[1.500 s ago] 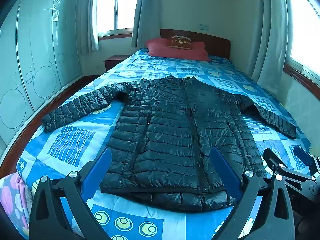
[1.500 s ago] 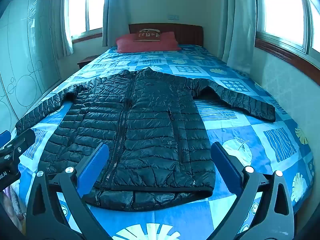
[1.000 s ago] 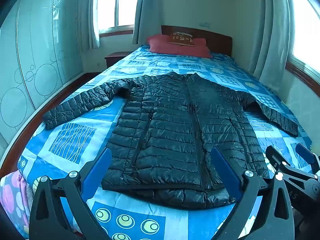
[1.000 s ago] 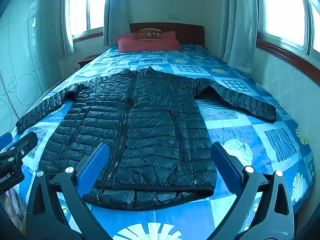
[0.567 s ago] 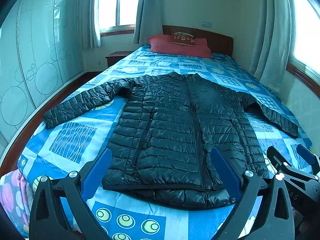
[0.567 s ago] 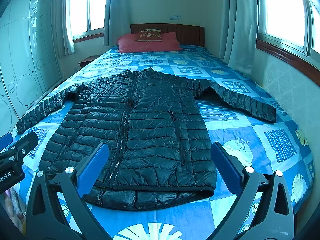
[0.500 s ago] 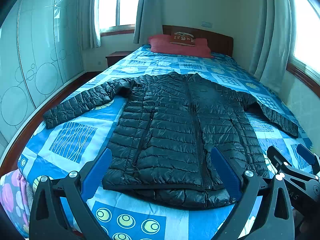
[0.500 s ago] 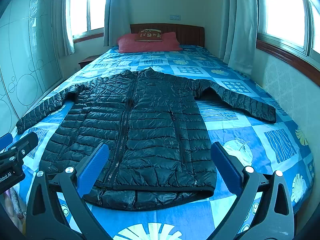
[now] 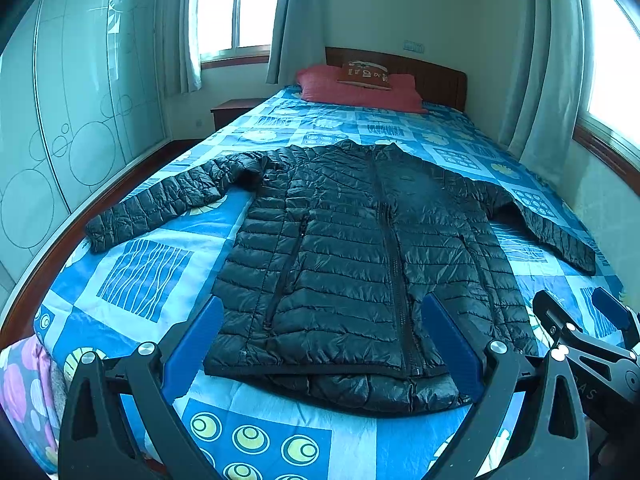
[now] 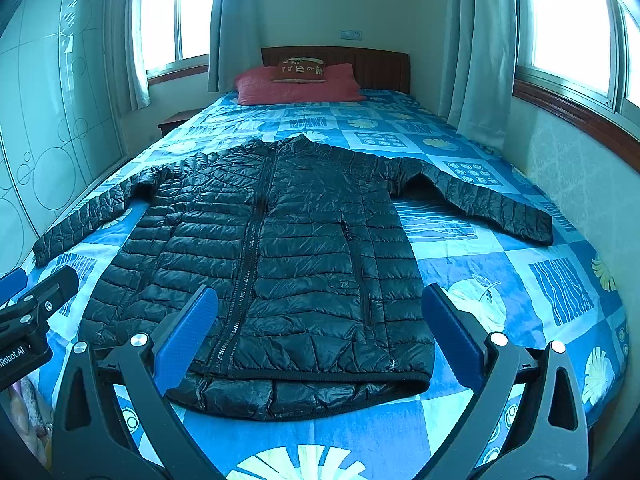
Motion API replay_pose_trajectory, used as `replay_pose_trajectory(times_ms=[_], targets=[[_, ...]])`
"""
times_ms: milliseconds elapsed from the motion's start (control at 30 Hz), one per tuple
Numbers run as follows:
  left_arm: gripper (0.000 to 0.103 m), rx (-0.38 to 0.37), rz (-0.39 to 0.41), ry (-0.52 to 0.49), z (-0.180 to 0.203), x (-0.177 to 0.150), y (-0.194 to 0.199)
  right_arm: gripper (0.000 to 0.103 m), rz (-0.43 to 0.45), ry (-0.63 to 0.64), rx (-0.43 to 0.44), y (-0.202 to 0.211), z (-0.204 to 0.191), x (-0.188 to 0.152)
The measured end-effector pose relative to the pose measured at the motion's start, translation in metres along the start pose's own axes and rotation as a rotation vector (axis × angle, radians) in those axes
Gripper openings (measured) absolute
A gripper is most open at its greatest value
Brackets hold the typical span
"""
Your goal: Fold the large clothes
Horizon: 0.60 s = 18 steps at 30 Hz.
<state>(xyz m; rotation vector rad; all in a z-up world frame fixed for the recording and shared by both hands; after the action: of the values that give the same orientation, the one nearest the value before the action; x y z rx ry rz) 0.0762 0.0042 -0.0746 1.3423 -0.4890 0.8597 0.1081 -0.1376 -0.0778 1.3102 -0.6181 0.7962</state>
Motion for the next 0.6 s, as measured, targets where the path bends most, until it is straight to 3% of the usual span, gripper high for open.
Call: replay_pose_trajectory(times_ms=[600], targets=[[0.098, -0.001, -0.003, 0.001, -0.0009, 0.0013, -0.0002, 0.101, 0.000, 0.001, 0.000, -0.0004, -0.0007, -0.0007]])
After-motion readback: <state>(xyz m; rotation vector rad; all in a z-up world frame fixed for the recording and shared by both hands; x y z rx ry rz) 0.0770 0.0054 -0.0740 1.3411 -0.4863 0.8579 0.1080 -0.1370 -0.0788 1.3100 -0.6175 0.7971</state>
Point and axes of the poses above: each gripper's, at about its wrist camera, not at the fingertips, and y roughly against the way its jaws point, z to its right, x to its top, the point moved 10 cm from there along -y, roughly the way its jaws point, and after that the axes turned 11 degrees about y, right-handed, at the moved point
